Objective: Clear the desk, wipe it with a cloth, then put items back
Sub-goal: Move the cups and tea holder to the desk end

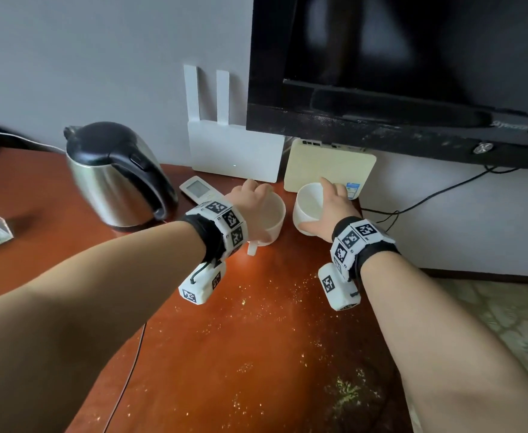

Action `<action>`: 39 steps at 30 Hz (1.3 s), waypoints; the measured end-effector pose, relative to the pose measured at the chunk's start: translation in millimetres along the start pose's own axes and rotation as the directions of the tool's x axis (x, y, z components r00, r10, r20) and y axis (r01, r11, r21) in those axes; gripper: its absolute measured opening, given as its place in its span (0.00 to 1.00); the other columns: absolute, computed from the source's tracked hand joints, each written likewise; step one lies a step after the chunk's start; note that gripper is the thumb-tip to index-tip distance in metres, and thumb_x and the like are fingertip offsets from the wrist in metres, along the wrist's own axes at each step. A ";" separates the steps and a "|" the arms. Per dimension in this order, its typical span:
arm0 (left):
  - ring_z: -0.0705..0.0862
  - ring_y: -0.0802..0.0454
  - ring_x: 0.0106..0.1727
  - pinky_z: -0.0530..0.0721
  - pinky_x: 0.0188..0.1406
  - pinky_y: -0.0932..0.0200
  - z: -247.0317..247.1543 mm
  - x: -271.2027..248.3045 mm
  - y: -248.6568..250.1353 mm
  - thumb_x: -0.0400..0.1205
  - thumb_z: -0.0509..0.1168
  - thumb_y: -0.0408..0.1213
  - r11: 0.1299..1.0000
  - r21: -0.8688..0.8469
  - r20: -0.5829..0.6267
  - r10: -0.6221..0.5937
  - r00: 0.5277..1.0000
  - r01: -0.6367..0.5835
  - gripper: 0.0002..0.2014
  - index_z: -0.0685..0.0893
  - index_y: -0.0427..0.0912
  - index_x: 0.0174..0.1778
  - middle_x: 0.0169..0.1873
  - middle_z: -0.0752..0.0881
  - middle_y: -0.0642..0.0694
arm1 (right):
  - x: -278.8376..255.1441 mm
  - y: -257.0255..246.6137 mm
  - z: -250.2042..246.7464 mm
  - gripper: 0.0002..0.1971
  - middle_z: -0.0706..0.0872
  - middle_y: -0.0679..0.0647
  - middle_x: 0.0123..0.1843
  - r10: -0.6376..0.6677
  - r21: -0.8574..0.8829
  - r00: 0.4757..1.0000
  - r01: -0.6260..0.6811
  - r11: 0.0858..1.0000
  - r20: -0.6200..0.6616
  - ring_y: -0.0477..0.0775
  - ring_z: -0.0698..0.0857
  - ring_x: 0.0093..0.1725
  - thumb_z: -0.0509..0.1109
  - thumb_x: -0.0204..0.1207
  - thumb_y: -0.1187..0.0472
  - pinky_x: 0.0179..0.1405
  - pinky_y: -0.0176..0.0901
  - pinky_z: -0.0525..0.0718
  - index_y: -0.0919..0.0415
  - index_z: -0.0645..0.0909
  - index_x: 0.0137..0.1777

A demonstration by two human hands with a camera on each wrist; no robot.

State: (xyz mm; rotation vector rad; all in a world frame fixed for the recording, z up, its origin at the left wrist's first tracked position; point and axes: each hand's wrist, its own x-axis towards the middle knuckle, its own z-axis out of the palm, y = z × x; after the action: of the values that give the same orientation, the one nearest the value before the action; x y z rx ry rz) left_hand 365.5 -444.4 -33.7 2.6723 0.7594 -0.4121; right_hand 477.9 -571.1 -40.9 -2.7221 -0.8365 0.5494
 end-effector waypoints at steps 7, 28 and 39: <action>0.74 0.45 0.68 0.80 0.60 0.51 -26.9 -78.2 -42.9 0.69 0.75 0.53 0.995 0.014 -0.019 0.098 0.995 -0.097 0.48 0.54 0.54 0.81 0.72 0.66 0.50 | -78.1 -50.5 -11.1 0.50 0.58 0.54 0.78 -0.031 -0.037 0.999 0.030 0.999 -0.017 0.60 0.71 0.72 0.76 0.66 0.46 0.65 0.50 0.75 0.51 0.49 0.82; 0.77 0.47 0.63 0.81 0.52 0.53 -64.9 -289.4 -338.9 0.66 0.76 0.54 0.960 -0.086 -0.200 -0.278 0.940 0.266 0.46 0.60 0.53 0.78 0.67 0.69 0.50 | -181.0 -359.1 82.9 0.49 0.59 0.55 0.79 -0.491 -0.036 0.866 0.496 0.868 0.092 0.57 0.67 0.76 0.79 0.65 0.51 0.72 0.47 0.68 0.52 0.53 0.81; 0.74 0.48 0.67 0.80 0.61 0.53 -61.7 -320.0 -480.4 0.67 0.76 0.53 0.853 -0.178 -0.176 -0.518 0.837 0.490 0.45 0.60 0.52 0.77 0.69 0.70 0.49 | -149.0 -512.1 159.8 0.51 0.57 0.53 0.79 -0.646 -0.005 0.727 0.665 0.747 0.232 0.56 0.72 0.72 0.80 0.63 0.54 0.70 0.45 0.71 0.52 0.52 0.82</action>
State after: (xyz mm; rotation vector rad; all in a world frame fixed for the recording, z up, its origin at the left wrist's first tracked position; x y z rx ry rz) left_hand -147.7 -179.5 24.9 2.3912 1.5209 -0.1797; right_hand 46.7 -225.5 27.2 -2.2055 -1.8143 0.6495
